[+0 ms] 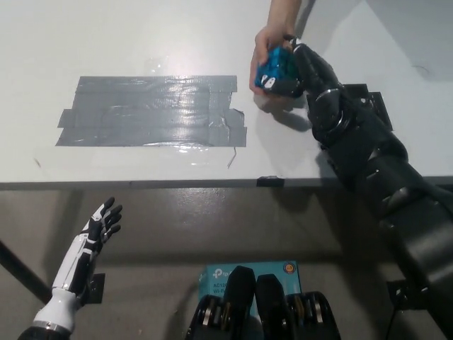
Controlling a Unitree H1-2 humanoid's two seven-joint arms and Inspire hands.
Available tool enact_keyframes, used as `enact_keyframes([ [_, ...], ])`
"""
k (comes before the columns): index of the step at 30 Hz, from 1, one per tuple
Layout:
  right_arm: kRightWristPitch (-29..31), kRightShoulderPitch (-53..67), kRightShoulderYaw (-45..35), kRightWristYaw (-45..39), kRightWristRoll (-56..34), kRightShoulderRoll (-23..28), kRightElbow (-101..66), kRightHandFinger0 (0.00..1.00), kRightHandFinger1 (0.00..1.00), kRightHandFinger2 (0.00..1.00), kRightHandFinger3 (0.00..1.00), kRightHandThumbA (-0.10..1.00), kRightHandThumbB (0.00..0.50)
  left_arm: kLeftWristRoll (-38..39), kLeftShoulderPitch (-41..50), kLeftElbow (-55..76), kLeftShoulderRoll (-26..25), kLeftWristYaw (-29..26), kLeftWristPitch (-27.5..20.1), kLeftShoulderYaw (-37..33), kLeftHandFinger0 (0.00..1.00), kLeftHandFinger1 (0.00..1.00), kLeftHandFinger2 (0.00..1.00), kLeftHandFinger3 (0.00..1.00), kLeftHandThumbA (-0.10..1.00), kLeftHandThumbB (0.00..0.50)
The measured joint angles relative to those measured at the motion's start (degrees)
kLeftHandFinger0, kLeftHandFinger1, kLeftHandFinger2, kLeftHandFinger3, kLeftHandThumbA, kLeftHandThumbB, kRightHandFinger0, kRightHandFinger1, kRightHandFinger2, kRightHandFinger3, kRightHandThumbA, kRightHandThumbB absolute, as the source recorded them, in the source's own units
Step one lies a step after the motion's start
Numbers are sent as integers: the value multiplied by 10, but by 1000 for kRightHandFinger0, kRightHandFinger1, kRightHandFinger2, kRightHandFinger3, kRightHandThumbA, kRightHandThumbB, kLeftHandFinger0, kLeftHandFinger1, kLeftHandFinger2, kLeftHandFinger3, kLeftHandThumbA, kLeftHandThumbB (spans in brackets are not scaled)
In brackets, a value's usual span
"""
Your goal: A rubick's cube is kept in the black marked spot on the table and the robot uses its right arm to pick it up and hands it to a person
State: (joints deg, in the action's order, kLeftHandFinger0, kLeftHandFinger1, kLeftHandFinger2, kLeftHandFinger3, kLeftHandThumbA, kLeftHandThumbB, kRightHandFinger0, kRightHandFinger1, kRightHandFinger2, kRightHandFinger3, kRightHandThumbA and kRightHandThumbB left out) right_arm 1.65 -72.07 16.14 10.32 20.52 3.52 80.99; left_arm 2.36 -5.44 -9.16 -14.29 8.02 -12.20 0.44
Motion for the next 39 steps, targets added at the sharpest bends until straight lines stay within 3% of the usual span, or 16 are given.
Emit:
enact_keyframes([
  [8, 2, 0, -18, -7, -5, 28, -38, 1000, 1000, 1000, 1000, 869, 500, 0, -8, 0, 0, 0, 6, 0, 1000, 1000, 1000, 1000, 1000, 240],
  [18, -3, 42, -50, -10, -14, 71, -255, 1000, 1000, 1000, 1000, 939, 497, 0, -8, -3, 0, 0, 10, -1, 1000, 1000, 1000, 1000, 1000, 275],
  [21, -11, 83, -54, -12, -15, 76, -322, 1000, 1000, 1000, 1000, 904, 456, 0, -9, -6, 1, 0, 12, -1, 1000, 1000, 1000, 1000, 1000, 253],
  [22, -13, 98, -55, -13, -15, 78, -345, 1000, 1000, 1000, 1000, 949, 416, 0, -9, -9, 1, 0, 13, -1, 1000, 1000, 1000, 1000, 1000, 217],
  [25, -18, 141, -58, -18, -16, 81, -399, 1000, 1000, 1000, 1000, 936, 393, 0, -9, -13, 1, 0, 14, -1, 1000, 1000, 1000, 1000, 1000, 207],
  [28, -26, 190, -59, -23, -17, 83, -453, 1000, 1000, 1000, 1000, 865, 311, 0, -10, -17, 1, 0, 15, -1, 1000, 1000, 1000, 1000, 1000, 187],
  [31, -33, 256, -60, -28, -22, 85, -518, 1000, 1000, 1000, 1000, 868, 264, 0, -10, -22, 2, 0, 16, -1, 1000, 1000, 1000, 1000, 1000, 196],
  [34, -37, 323, -61, -32, -26, 85, -574, 1000, 1000, 1000, 1000, 914, 242, 0, -10, -26, 3, 0, 16, -2, 1000, 1000, 1000, 1000, 1000, 204],
  [39, -38, 425, -63, -36, -37, 85, -662, 1000, 1000, 1000, 1000, 995, 277, 0, -10, -33, 3, 0, 17, -2, 1000, 1000, 1000, 1000, 1000, 198],
])
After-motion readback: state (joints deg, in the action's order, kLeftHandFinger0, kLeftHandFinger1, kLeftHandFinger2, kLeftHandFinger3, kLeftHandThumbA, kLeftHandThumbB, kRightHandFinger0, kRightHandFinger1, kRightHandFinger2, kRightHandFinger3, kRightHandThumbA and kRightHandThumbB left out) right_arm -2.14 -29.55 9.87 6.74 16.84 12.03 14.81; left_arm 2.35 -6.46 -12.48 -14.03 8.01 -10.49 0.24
